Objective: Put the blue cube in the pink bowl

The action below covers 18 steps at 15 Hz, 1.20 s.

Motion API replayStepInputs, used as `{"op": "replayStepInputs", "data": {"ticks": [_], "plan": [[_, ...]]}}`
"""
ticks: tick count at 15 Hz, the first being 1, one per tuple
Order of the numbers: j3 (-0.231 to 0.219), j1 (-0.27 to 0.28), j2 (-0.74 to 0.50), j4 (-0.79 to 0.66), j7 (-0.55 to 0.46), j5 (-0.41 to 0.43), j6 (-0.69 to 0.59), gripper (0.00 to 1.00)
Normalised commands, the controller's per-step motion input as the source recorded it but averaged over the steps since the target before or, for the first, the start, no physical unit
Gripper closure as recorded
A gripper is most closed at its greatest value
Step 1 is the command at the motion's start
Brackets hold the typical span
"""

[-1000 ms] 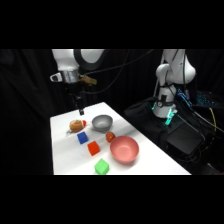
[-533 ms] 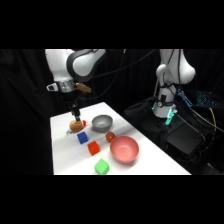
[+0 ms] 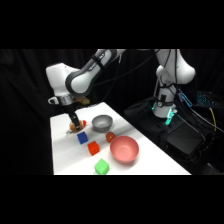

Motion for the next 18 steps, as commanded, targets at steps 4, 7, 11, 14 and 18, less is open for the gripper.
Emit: {"op": "replayStepInputs", "data": {"ticks": [4, 7, 11, 14, 18], "plan": [[0.083, -0.093, 0.24, 0.24, -0.07, -0.028, 0.11, 0.0], [0.079, -0.057, 0.2, 0.19, -0.02, -0.05, 0.13, 0.0], [0.069, -0.045, 0.18, 0.14, 0.01, -0.058, 0.15, 0.0], [0.032, -0.026, 0.14, 0.1, 0.05, -0.091, 0.17, 0.0], [0.047, -0.02, 0.1, 0.07, 0.04, -0.085, 0.16, 0.06]]}}
